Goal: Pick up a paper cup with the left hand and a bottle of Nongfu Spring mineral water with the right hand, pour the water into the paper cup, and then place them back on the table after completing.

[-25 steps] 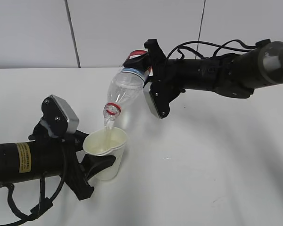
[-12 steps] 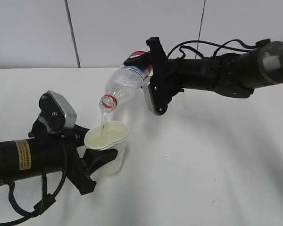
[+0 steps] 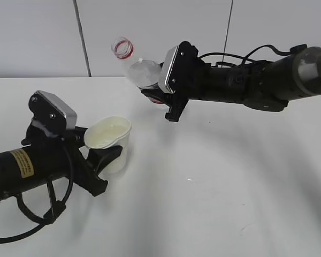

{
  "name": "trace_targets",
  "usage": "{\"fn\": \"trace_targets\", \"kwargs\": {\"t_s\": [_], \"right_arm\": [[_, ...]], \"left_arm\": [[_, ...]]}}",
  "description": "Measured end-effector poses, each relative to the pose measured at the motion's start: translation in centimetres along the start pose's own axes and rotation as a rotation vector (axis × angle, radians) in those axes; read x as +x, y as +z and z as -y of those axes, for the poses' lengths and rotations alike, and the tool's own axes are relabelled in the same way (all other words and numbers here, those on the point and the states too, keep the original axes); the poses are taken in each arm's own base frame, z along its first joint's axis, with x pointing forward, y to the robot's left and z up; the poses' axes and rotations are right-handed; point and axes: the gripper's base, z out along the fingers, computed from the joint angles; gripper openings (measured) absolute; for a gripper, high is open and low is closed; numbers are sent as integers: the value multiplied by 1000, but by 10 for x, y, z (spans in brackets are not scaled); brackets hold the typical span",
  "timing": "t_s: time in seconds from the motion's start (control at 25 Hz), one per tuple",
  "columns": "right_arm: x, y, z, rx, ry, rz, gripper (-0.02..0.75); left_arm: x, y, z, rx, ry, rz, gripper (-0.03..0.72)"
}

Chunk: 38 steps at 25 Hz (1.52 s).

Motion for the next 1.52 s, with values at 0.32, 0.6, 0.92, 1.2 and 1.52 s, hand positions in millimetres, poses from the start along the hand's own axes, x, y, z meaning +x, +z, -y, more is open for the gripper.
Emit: {"fn": "trace_targets", "kwargs": {"t_s": [0.32, 0.6, 0.92, 1.2, 1.52], "right_arm": [[-6, -1, -7, -93, 480, 47, 400], [5, -25, -17, -184, 651, 208, 400], [37, -54, -26, -164, 798, 181, 399], [43, -63, -50, -200, 827, 154, 399], [44, -66, -57, -196, 663, 158, 399]], "left_arm": [[4, 5, -9, -98, -71, 70, 372], [8, 7, -10, -121, -94, 88, 371], [13, 10, -7, -91, -84, 92, 371], [24, 14, -5, -72, -91, 72, 371], [34, 18, -3, -64, -103, 49, 371]]}}
